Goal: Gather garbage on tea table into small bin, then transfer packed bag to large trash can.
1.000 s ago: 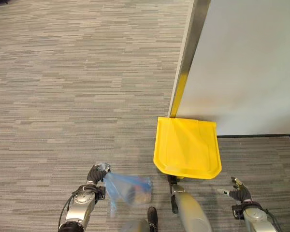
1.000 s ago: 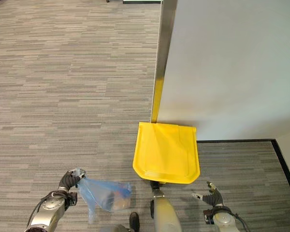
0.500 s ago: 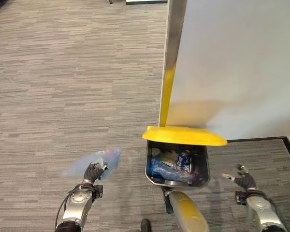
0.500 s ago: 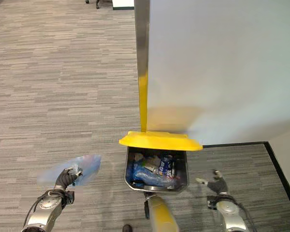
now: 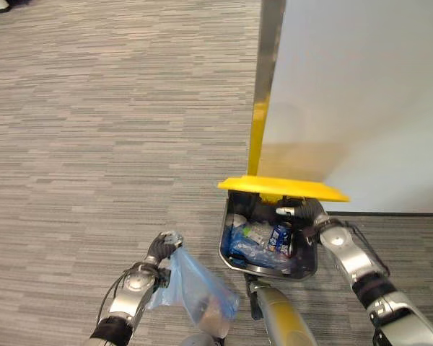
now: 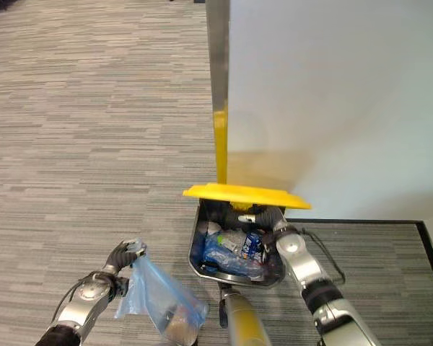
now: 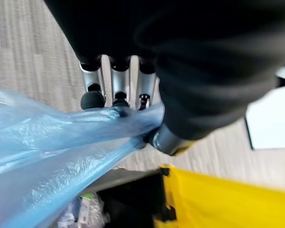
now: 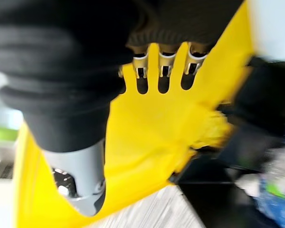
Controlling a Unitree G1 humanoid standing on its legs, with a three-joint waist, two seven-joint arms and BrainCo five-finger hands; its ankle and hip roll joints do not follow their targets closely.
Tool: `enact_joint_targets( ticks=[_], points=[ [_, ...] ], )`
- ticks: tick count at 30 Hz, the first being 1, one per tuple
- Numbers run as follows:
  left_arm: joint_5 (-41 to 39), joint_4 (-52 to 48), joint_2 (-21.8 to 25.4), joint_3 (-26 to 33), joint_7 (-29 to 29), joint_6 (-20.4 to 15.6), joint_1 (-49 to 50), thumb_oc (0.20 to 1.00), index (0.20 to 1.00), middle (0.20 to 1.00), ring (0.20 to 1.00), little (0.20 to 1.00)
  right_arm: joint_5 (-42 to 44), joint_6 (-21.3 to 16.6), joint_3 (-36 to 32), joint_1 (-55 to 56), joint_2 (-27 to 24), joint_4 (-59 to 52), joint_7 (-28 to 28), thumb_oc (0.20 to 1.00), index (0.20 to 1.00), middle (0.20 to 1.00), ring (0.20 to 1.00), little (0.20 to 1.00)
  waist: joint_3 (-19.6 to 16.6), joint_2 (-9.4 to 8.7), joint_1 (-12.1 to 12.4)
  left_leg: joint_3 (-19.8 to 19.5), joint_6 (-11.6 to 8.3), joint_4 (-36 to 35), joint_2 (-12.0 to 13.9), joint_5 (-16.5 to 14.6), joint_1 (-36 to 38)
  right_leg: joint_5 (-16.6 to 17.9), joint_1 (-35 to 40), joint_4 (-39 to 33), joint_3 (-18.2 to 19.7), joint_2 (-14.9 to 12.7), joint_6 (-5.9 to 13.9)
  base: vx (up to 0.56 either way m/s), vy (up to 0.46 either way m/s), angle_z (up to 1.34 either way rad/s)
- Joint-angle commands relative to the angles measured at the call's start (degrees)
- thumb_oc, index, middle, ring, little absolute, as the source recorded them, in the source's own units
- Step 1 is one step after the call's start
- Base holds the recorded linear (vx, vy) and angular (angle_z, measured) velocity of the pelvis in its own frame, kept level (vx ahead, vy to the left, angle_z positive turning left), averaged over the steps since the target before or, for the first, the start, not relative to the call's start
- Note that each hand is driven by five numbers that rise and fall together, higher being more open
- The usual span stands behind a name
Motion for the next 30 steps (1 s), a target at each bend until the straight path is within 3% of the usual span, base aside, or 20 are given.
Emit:
enact_joint_targets(
  ticks=[1,10,21,30],
  points=[
    [-3.8,-5.3,3.4,-0.5,0.0,-5.4,-2.4,0.200,0.200,0.200,0.200,0.200,1.9,-3.2,-0.3,-2.4,1.2,0.8,-1.6,1.000,1.000,1.000,1.000,1.000,0.8,-3.83,0.6,0.6,1.46,7.0,-5.7,-11.0,3.3,11.9,0.7,-10.1,-0.1,-3.7,6.40,-0.05,-0.026,0.00],
    [-2.2,-14.8,5.6,-11.9,-4.1,-7.0,-10.4,0.200,0.200,0.200,0.200,0.200,2.0,-2.4,3.2,-14.5,-1.3,10.9,-1.6,1.000,1.000,1.000,1.000,1.000,2.8,-5.55,1.1,2.0,1.55,7.7,-6.1,-11.0,2.4,13.0,0.9,-10.6,-1.3,-4.7,7.50,-0.06,-0.023,-0.06],
    [-3.6,-17.4,5.5,-13.2,-0.8,-8.4,-20.7,0.200,0.200,0.200,0.200,0.200,1.7,-1.8,5.5,-22.4,-1.1,16.0,-2.2,1.000,1.000,1.000,1.000,1.000,2.4,-6.33,1.1,3.4,1.58,5.9,-5.9,-10.9,4.7,13.4,2.1,-11.3,-4.5,-5.9,7.97,0.00,0.003,-0.08],
    [-4.3,-21.0,1.9,-15.9,-1.1,-8.4,-25.0,0.200,0.200,0.200,0.200,0.200,2.4,-1.1,5.7,-24.3,-1.4,18.2,-2.3,1.000,1.000,1.000,1.000,1.000,1.7,-6.14,-0.1,3.0,1.99,5.7,-6.1,-11.3,5.8,13.5,2.8,-11.7,-4.7,-6.0,7.59,0.01,0.011,-0.02]
  ],
)
